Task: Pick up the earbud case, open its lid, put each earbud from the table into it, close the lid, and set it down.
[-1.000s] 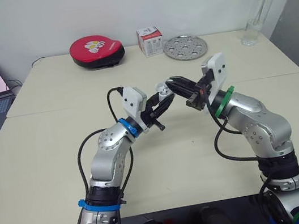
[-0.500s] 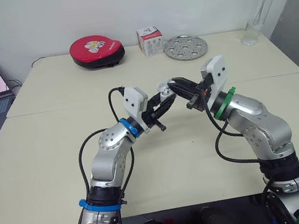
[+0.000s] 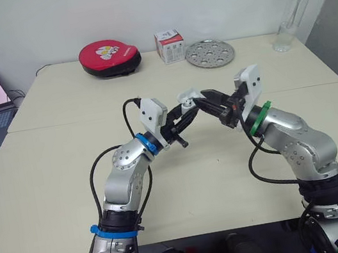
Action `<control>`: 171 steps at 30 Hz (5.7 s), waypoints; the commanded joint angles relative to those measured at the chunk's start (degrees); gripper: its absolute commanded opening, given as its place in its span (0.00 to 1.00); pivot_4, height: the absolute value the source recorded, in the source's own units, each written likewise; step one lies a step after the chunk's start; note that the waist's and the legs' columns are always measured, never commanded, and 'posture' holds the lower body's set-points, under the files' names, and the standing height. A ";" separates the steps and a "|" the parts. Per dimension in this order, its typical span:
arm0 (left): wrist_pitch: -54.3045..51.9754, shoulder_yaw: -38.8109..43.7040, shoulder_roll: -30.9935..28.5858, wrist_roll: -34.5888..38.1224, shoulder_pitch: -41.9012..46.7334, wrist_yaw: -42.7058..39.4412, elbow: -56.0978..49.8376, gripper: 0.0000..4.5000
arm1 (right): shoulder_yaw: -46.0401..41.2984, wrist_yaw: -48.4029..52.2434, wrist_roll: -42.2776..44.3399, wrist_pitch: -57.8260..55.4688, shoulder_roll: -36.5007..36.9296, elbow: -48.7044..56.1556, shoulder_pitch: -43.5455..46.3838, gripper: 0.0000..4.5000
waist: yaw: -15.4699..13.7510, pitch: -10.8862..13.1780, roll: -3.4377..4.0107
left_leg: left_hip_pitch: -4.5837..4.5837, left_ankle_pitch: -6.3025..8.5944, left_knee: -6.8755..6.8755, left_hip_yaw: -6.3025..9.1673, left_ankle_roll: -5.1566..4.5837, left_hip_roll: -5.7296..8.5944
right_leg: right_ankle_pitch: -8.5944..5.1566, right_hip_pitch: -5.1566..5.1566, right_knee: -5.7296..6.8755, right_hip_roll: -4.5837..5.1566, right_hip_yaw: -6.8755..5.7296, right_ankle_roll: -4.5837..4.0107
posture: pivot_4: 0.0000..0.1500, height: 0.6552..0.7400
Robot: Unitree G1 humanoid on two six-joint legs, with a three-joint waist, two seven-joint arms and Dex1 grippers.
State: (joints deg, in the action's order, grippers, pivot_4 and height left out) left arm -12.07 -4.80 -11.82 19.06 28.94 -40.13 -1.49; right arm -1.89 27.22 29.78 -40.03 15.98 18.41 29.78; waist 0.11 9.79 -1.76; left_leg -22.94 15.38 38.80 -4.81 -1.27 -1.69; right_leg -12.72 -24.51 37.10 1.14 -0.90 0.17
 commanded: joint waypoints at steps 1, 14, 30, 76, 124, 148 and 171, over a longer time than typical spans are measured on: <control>1.16 0.58 -0.13 0.51 0.84 -0.32 -0.90 0.17 | -4.94 0.71 4.94 -2.62 2.55 3.86 -0.34 0.37 | 0.00 0.00 0.00 | 0.00 0.00 0.00 0.00 0.00 0.00 | 0.00 0.00 0.00 0.00 0.00 0.00 | 1.00 1.00; -5.59 -2.10 -2.97 4.24 1.21 -6.93 -4.58 0.17 | -8.41 1.88 6.24 -2.06 8.08 -8.17 3.94 0.00 | 0.03 0.00 0.00 | 0.00 0.00 -0.02 -0.03 -0.01 0.00 | -0.04 -0.03 -0.02 -0.03 0.03 0.07 | 1.00 1.00; -5.04 -0.92 -2.58 4.13 0.95 -5.26 -4.41 0.17 | -10.63 3.67 11.17 -4.09 8.45 -4.14 1.25 0.14 | 0.01 0.00 0.00 | -0.02 0.01 -0.04 -0.02 -0.01 -0.01 | -0.06 -0.04 -0.03 -0.02 0.05 0.10 | 1.00 1.00; -5.82 -0.76 -0.72 4.67 1.27 -3.58 -4.51 0.17 | -4.81 -3.09 15.65 -4.39 1.28 2.66 -3.08 0.05 | 0.00 0.00 0.00 | -0.02 0.01 -0.04 -0.01 -0.01 -0.01 | -0.16 -0.04 -0.03 -0.02 0.04 0.27 | 1.00 1.00; 7.77 -5.41 7.96 -9.25 0.71 9.89 -2.09 0.17 | 0.93 -13.93 1.77 -1.51 -2.01 6.24 2.09 0.05 | 0.01 0.00 0.00 | -0.04 0.01 -0.05 -0.02 -0.02 -0.01 | -0.16 -0.05 -0.06 -0.01 0.03 0.29 | 1.00 1.00; 8.59 -4.54 8.20 -9.13 1.82 10.10 -0.62 0.17 | 1.43 -16.19 1.18 -5.31 -4.11 8.48 3.49 0.05 | 0.01 0.00 0.00 | -0.05 0.01 -0.05 -0.01 -0.02 -0.01 | -0.16 -0.05 -0.07 -0.01 0.03 0.29 | 1.00 1.00; 8.36 -1.47 6.70 -8.11 0.77 10.52 1.84 0.17 | -11.86 -19.01 10.14 -4.00 -8.82 4.19 7.92 0.40 | 0.01 0.00 0.00 | -0.05 0.01 -0.06 -0.02 -0.02 -0.02 | -0.16 -0.07 -0.05 -0.01 0.02 0.28 | 1.00 1.00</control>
State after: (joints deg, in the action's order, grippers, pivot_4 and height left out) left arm -4.35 -7.64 -4.99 10.18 29.27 -30.34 0.89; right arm -11.78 8.45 38.26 -46.26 6.72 21.97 35.89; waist 0.13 9.80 -1.76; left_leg -23.00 15.39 38.74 -4.82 -1.29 -1.71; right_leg -12.89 -24.58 37.04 1.13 -0.88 0.45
